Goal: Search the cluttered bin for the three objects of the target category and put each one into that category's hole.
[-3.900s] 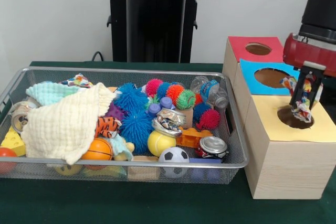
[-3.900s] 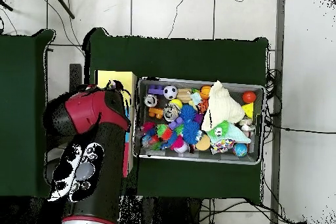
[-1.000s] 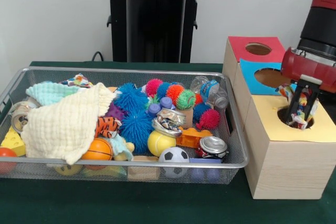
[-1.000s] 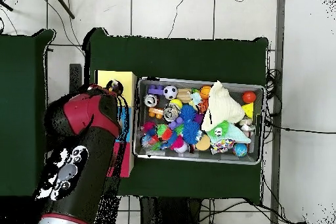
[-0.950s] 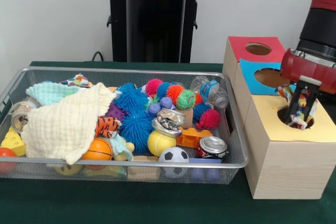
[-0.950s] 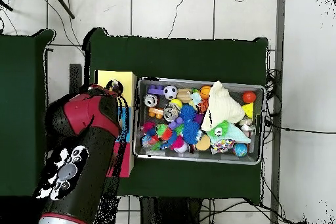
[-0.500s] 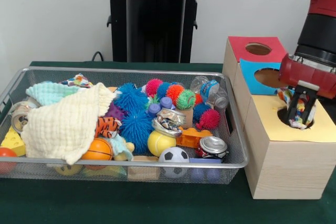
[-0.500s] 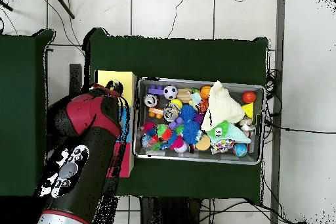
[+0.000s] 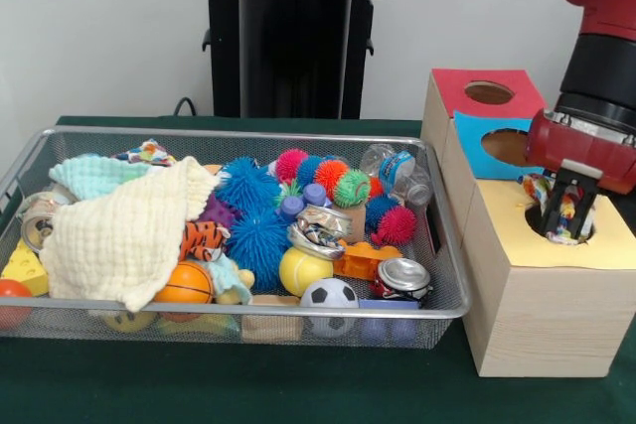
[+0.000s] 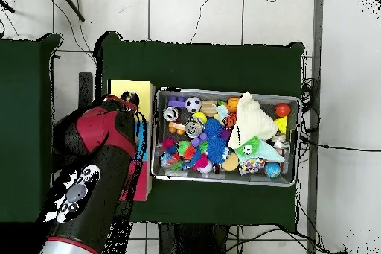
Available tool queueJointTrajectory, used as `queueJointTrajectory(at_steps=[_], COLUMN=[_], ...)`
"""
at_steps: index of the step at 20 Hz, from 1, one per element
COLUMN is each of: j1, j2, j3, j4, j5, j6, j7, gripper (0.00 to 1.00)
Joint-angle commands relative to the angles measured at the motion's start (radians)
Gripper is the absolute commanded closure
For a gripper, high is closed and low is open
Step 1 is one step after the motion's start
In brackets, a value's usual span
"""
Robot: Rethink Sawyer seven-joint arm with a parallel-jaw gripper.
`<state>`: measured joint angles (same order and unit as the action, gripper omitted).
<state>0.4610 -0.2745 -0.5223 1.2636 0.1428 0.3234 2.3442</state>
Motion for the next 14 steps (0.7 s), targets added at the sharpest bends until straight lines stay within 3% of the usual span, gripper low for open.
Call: queueJointTrajectory(at_steps=[1,14], j1=[-0.014,-0.049], j2=[0.053,0.067], j3=[0.047,0.083], j4=[0.035,0.050], j5=[0.048,0.056], j6=[-0.089,-0.179], j7=[0.216,0.186], gripper=[1.00,1.00])
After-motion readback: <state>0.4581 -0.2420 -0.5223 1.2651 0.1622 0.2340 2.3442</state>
